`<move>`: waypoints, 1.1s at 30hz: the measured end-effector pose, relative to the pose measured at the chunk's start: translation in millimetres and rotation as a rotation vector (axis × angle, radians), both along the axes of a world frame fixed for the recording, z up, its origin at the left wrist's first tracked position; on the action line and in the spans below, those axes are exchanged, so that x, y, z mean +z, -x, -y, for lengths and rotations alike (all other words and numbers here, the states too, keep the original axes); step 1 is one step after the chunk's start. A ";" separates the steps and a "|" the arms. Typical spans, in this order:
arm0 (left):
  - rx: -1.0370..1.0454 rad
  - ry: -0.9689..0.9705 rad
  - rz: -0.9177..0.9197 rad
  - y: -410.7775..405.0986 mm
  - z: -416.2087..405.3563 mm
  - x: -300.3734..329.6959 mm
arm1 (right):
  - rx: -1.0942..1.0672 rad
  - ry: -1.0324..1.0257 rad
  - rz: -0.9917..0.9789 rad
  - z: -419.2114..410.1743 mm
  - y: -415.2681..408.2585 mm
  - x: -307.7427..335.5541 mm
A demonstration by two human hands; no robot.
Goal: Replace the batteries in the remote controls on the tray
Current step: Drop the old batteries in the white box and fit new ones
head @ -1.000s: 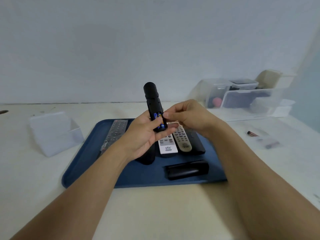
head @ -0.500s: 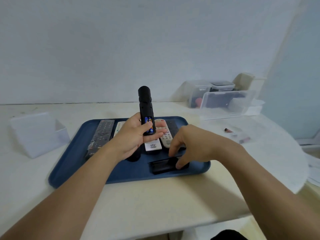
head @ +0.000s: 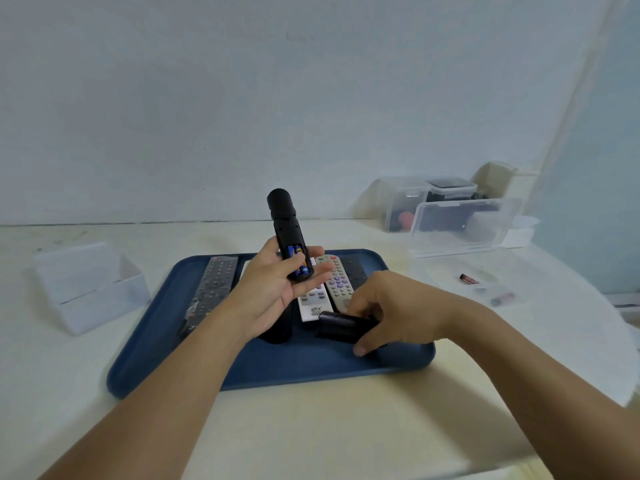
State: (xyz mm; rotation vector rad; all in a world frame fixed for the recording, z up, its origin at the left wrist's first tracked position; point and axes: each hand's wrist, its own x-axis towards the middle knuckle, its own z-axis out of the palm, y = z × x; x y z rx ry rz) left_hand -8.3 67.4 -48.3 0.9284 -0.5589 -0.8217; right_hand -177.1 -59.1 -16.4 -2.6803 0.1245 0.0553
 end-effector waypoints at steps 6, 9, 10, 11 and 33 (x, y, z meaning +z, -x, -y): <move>0.017 0.055 -0.052 -2.8 2.0 2.3 | -0.136 -0.758 0.230 14.9 -28.9 10.7; 0.046 0.098 -0.108 -5.4 2.4 4.7 | -0.153 -0.817 0.203 7.0 -63.0 4.3; 0.064 0.108 -0.122 -7.5 1.3 5.1 | -0.170 -0.877 0.207 4.0 -72.5 2.3; 0.087 0.116 -0.133 -10.6 0.5 5.9 | -0.192 -0.973 0.222 1.3 -79.5 1.8; 0.133 0.078 -0.161 -18.7 -0.6 8.1 | -0.270 -1.041 0.374 -8.6 -76.8 -20.0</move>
